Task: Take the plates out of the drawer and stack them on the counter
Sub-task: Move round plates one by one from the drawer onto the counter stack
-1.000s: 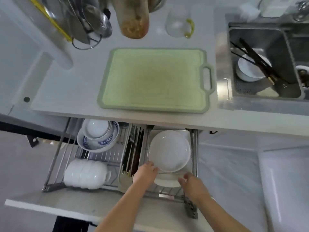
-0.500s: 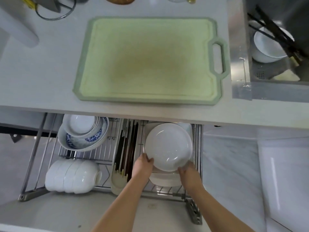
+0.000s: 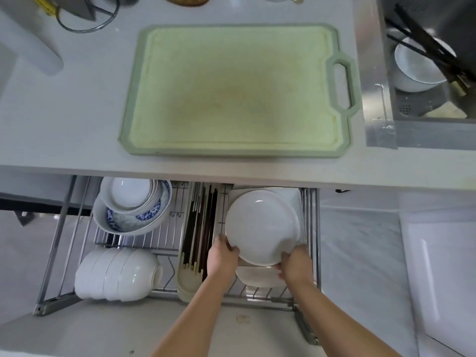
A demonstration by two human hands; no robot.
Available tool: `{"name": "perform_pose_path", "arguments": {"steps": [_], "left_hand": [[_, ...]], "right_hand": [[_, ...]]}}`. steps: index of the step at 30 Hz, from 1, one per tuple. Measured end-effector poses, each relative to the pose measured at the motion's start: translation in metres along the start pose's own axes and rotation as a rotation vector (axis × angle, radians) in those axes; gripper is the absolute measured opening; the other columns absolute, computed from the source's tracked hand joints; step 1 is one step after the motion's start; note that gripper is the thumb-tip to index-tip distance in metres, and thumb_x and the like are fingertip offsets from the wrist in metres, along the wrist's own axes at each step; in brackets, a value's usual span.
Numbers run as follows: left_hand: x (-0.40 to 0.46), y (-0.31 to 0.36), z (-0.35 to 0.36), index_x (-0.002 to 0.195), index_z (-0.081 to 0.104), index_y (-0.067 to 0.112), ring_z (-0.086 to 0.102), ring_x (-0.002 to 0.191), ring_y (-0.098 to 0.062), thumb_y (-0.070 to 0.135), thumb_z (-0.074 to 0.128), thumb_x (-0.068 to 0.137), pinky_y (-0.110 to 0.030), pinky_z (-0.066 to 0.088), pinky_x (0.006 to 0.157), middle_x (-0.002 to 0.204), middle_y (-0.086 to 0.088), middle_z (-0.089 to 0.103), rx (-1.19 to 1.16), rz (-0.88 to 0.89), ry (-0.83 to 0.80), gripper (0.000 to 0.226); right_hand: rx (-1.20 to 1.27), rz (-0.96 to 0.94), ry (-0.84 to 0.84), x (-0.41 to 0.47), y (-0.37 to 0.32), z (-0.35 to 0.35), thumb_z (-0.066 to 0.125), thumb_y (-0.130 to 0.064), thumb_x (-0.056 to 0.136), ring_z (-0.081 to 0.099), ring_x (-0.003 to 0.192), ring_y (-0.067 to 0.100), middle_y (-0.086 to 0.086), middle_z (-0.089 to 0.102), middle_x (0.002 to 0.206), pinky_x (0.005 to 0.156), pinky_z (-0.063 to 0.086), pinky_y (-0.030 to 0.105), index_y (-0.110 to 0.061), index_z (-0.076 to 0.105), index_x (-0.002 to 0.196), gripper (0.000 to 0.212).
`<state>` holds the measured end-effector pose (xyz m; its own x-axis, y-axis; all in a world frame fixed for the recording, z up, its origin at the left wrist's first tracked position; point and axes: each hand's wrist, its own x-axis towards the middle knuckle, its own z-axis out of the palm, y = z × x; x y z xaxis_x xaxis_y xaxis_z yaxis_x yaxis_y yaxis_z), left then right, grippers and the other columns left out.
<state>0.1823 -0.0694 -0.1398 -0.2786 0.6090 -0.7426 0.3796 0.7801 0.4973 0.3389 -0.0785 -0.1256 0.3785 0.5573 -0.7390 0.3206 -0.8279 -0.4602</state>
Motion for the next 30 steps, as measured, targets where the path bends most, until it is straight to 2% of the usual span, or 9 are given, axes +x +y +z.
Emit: {"name": "perform_pose_path", "arguments": {"steps": [3, 5, 9, 12, 14, 17, 20, 25, 30], "left_hand": [[-0.015, 0.001, -0.012, 0.091, 0.049, 0.016, 0.068, 0.066, -0.014, 0.004, 0.054, 0.084, -0.036, 0.061, 0.065, 0.081, 0.002, 0.060, -0.040, 0.007, 0.001, 0.014], [-0.028, 0.000, -0.021, 0.088, 0.049, 0.019, 0.068, 0.068, -0.015, 0.006, 0.056, 0.084, -0.039, 0.061, 0.069, 0.081, 0.002, 0.061, -0.043, 0.013, 0.009, 0.015], [-0.055, 0.003, -0.034, 0.079, 0.046, 0.023, 0.069, 0.066, -0.017, 0.007, 0.057, 0.082, -0.031, 0.056, 0.058, 0.074, 0.002, 0.063, -0.032, 0.030, 0.062, 0.020], [-0.079, 0.012, -0.042, 0.079, 0.046, 0.024, 0.069, 0.065, -0.014, 0.007, 0.058, 0.082, -0.026, 0.053, 0.056, 0.074, 0.003, 0.063, -0.052, 0.044, 0.085, 0.021], [-0.095, 0.017, -0.044, 0.081, 0.047, 0.023, 0.069, 0.065, -0.013, 0.007, 0.058, 0.083, -0.026, 0.054, 0.056, 0.076, 0.002, 0.064, -0.069, 0.051, 0.090, 0.019], [-0.122, 0.021, -0.041, 0.082, 0.048, 0.019, 0.069, 0.064, -0.014, 0.007, 0.056, 0.082, -0.025, 0.054, 0.053, 0.078, -0.002, 0.064, -0.084, 0.072, 0.100, 0.015], [-0.152, 0.027, -0.032, 0.078, 0.046, 0.022, 0.065, 0.060, -0.009, 0.008, 0.056, 0.082, -0.030, 0.058, 0.059, 0.071, 0.003, 0.062, -0.062, 0.094, 0.123, 0.018], [-0.204, 0.039, -0.004, 0.094, 0.050, 0.017, 0.067, 0.076, -0.019, 0.011, 0.056, 0.084, -0.041, 0.060, 0.074, 0.081, 0.000, 0.064, -0.043, 0.126, 0.120, 0.013], [-0.253, 0.064, 0.037, 0.093, 0.049, 0.014, 0.067, 0.085, -0.024, 0.016, 0.055, 0.085, -0.042, 0.059, 0.078, 0.089, -0.004, 0.066, 0.043, 0.208, 0.123, 0.011]], "right_hand": [[0.025, 0.018, -0.012, -0.016, -0.005, -0.004, 0.040, 0.003, 0.087, 0.067, 0.079, 0.038, 0.026, 0.063, 0.098, 0.063, 0.058, 0.045, 0.005, 0.042, 0.112, 0.025], [0.038, 0.017, -0.022, -0.029, -0.008, -0.007, 0.039, 0.004, 0.088, 0.067, 0.075, 0.037, 0.023, 0.061, 0.092, 0.063, 0.057, 0.046, 0.006, 0.041, 0.114, 0.026], [0.080, -0.024, -0.050, -0.054, -0.015, -0.017, 0.037, 0.006, 0.090, 0.067, 0.071, 0.037, 0.015, 0.058, 0.085, 0.066, 0.056, 0.051, 0.003, 0.040, 0.114, 0.025], [0.071, -0.072, -0.055, -0.070, -0.018, -0.029, 0.038, 0.006, 0.088, 0.067, 0.073, 0.039, 0.018, 0.058, 0.085, 0.070, 0.057, 0.055, 0.001, 0.039, 0.108, 0.021], [0.099, -0.099, -0.059, -0.081, -0.017, -0.041, 0.040, 0.006, 0.088, 0.064, 0.068, 0.035, 0.019, 0.056, 0.087, 0.060, 0.057, 0.048, -0.002, 0.039, 0.102, 0.016], [0.130, -0.134, -0.059, -0.096, -0.014, -0.064, 0.042, 0.007, 0.087, 0.063, 0.070, 0.035, 0.020, 0.055, 0.094, 0.047, 0.056, 0.038, -0.001, 0.041, 0.106, 0.021], [0.130, -0.190, -0.071, -0.111, -0.005, -0.091, 0.043, 0.008, 0.087, 0.064, 0.062, 0.031, 0.019, 0.056, 0.095, 0.035, 0.051, 0.029, -0.004, 0.040, 0.105, 0.022], [0.105, -0.240, -0.054, -0.129, 0.019, -0.144, 0.050, 0.002, 0.083, 0.069, 0.067, 0.038, 0.015, 0.061, 0.082, 0.056, 0.059, 0.050, -0.009, 0.040, 0.096, 0.019], [0.144, -0.292, 0.004, -0.137, 0.051, -0.209, 0.053, 0.002, 0.079, 0.062, 0.050, 0.026, 0.012, 0.062, 0.068, 0.045, 0.054, 0.037, -0.011, 0.040, 0.087, 0.020]]}}
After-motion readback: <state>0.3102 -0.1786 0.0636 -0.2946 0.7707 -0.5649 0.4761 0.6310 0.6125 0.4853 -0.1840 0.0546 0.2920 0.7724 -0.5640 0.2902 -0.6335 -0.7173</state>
